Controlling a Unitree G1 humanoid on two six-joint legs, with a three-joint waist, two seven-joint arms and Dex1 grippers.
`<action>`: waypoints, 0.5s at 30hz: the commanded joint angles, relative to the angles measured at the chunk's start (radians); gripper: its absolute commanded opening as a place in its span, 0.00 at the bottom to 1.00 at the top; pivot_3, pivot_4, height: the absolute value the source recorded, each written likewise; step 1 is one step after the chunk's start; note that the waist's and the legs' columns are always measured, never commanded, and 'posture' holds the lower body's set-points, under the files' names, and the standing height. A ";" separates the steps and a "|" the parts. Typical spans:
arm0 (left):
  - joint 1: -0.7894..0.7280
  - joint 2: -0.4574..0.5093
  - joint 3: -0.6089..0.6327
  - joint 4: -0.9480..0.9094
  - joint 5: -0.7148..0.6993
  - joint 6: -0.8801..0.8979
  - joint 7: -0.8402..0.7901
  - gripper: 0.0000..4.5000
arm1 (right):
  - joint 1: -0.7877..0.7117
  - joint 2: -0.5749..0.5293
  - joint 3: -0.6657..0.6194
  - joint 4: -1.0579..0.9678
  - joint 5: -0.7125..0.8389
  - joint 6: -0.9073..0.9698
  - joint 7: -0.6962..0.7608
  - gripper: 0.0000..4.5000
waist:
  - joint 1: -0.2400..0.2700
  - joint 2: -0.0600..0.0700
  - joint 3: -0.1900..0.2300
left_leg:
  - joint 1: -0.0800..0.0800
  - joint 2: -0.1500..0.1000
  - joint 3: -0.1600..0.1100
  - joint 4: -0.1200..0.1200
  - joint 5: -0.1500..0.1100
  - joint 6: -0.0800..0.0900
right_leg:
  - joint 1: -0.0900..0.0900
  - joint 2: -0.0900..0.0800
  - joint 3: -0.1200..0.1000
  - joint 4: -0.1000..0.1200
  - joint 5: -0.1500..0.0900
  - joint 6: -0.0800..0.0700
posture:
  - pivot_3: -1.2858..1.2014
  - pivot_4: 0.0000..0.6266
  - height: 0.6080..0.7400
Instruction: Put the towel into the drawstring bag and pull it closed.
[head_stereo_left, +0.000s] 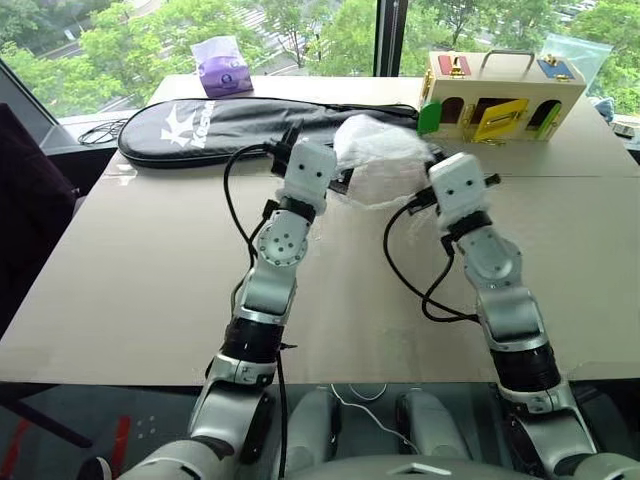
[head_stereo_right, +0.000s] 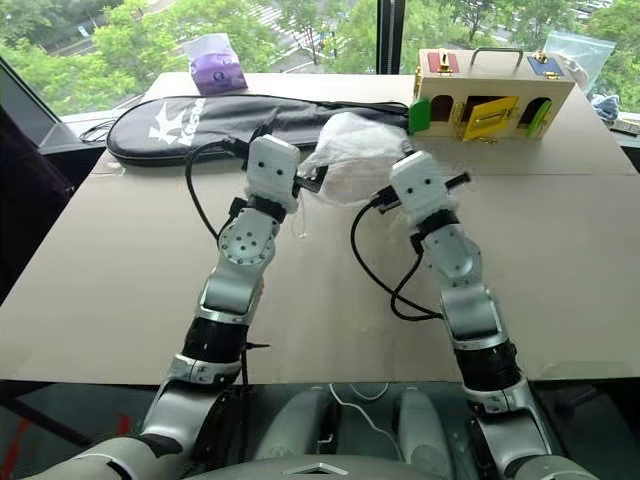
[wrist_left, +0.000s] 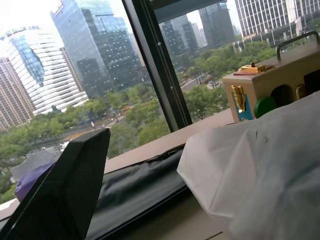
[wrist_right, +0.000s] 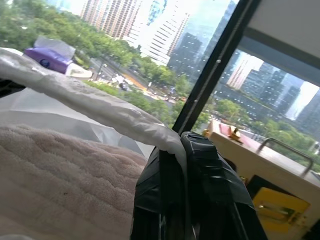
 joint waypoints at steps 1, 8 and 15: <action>-0.008 -0.021 -0.039 -0.003 -0.044 -0.059 -0.064 1.00 | 0.041 0.034 0.003 -0.054 0.030 0.097 0.011 0.01 | -0.004 0.000 0.000 | 0.000 0.000 0.000 0.000 0.000 0.000 | 0.000 0.000 0.000 0.000 0.000 0.000 | 0.52 0.24 1.00; 0.196 0.046 -0.141 -0.083 -0.003 0.001 -0.194 1.00 | 0.084 0.094 0.041 -0.090 0.067 0.289 0.044 0.01 | -0.013 0.001 0.000 | 0.002 0.001 0.002 -0.001 0.000 0.001 | -0.001 0.001 0.002 0.002 0.000 0.000 | 0.52 0.24 1.00; 0.296 0.195 -0.148 -0.174 0.276 -0.144 -0.032 1.00 | 0.083 0.117 -0.015 -0.106 0.092 0.405 0.009 0.01 | 0.000 0.002 0.000 | 0.001 0.001 0.000 0.000 0.000 0.001 | 0.000 0.000 0.000 0.002 0.000 0.000 | 0.52 0.24 1.00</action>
